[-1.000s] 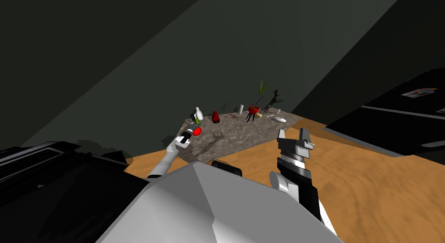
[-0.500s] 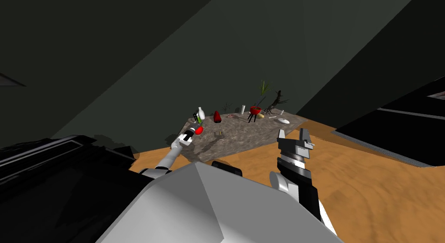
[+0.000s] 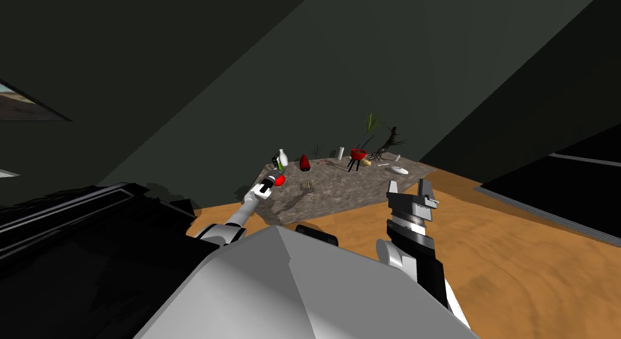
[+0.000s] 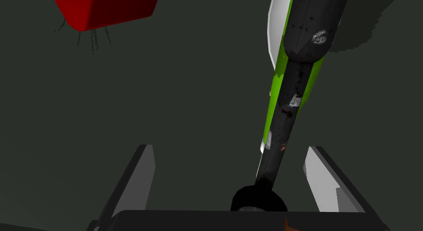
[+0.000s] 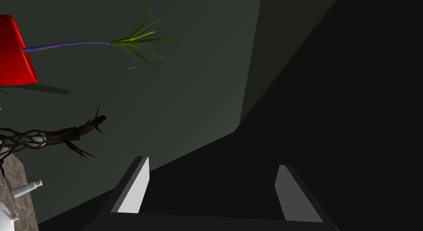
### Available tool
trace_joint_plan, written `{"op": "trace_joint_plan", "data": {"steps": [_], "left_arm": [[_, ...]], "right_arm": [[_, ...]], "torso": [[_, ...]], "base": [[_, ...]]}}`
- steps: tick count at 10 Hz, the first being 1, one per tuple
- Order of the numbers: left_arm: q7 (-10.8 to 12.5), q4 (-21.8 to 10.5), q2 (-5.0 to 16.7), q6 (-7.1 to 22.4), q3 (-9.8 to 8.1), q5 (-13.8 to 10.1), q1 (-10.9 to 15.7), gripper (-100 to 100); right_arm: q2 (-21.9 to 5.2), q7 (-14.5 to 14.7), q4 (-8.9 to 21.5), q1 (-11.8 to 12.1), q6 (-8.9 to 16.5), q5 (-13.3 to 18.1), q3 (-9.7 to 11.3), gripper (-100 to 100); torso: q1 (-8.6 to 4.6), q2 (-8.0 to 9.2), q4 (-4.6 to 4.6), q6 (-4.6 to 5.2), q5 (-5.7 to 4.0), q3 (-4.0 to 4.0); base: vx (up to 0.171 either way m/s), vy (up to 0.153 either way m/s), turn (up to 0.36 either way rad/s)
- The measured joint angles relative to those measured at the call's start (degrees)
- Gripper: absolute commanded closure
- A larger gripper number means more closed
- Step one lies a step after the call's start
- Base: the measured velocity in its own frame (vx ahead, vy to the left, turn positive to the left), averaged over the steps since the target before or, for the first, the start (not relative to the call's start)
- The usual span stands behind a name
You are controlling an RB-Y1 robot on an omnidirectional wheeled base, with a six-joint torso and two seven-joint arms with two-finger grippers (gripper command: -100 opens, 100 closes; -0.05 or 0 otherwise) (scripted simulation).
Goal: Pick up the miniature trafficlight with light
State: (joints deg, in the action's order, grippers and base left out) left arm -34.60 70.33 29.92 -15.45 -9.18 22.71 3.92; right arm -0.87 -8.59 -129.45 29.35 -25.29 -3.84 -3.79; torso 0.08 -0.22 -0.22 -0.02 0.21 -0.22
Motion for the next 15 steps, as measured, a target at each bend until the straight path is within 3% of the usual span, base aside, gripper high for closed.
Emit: {"op": "trace_joint_plan", "data": {"steps": [2,4,8,10,15], "left_arm": [[-0.13,-2.75,0.26,-0.54,0.21,-0.19,1.23,-100],[-0.89,-6.36,0.98,-1.89,1.86,-1.11,5.02,-100],[-1.71,-13.16,2.18,-3.93,3.82,-2.4,9.95,-100],[-2.74,-18.04,2.85,-6.1,5.27,-3.37,14.0,-100],[-3.94,-25.12,4.33,-8.16,8.4,-5.22,20.18,-100]], "right_arm": [[0.0,0.0,0.0,0.0,0.0,0.0,0.0,0],[0.0,0.0,0.0,0.0,0.0,0.0,0.0,0],[0.0,0.0,0.0,0.0,0.0,0.0,0.0,0],[0.0,0.0,0.0,0.0,0.0,0.0,0.0,0],[0.0,0.0,0.0,0.0,0.0,0.0,0.0,0]], "torso": [[0.1,-0.01,-0.01,-0.02,0.02,-0.01],[0.03,0.0,-0.01,-0.01,0.02,-0.01],[0.08,-0.01,-0.02,-0.01,0.03,-0.02],[0.04,0.01,-0.01,-0.01,0.02,0.0],[0.06,0.0,-0.02,-0.05,0.02,0.0]], "base": [[-0.01,-0.01,0.077],[-0.017,-0.025,0.05],[-0.017,-0.023,0.107],[-0.015,-0.023,0.04],[-0.018,-0.024,0.103]]}}
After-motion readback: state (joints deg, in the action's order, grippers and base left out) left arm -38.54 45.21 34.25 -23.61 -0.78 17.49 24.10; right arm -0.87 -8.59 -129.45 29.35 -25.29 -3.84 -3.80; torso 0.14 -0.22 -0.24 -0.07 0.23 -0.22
